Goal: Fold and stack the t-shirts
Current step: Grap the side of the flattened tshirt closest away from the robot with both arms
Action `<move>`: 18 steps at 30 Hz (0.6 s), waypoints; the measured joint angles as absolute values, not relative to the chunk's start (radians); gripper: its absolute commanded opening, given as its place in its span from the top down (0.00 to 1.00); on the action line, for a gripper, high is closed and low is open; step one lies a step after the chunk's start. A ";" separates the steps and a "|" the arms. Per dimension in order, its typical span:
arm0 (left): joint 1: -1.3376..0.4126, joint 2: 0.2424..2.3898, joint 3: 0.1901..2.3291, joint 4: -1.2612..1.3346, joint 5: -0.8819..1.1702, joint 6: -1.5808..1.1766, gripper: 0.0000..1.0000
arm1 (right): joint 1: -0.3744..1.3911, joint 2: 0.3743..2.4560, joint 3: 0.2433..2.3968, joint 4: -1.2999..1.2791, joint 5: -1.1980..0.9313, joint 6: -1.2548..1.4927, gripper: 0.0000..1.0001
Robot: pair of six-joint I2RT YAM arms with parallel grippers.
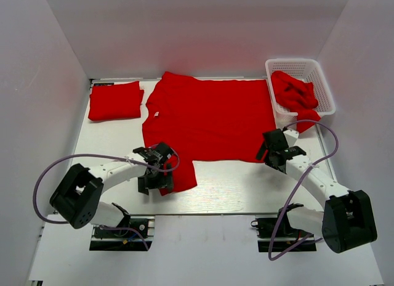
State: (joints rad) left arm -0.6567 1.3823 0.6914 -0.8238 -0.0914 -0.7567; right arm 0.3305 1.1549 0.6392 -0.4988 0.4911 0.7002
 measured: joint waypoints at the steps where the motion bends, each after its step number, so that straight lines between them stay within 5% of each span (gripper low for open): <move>1: -0.662 1.392 0.699 -0.818 -0.090 -0.759 0.11 | 0.329 1.155 0.639 -0.499 0.491 0.700 0.10; 12: -0.690 1.413 0.702 -0.746 -0.044 -0.770 0.78 | 0.313 1.155 0.640 -0.501 0.491 0.697 0.10; 13: -0.690 1.409 0.699 -0.735 -0.039 -0.772 1.00 | 0.310 1.154 0.640 -0.502 0.491 0.696 0.10; 18: -0.690 1.409 0.696 -0.715 -0.020 -0.772 1.00 | 0.299 1.151 0.640 -0.526 0.495 0.690 0.10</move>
State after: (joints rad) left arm -0.6903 1.4090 0.6956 -0.7151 -0.0204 -0.7723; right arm 0.2993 1.1511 0.6395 -0.5259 0.4953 0.6903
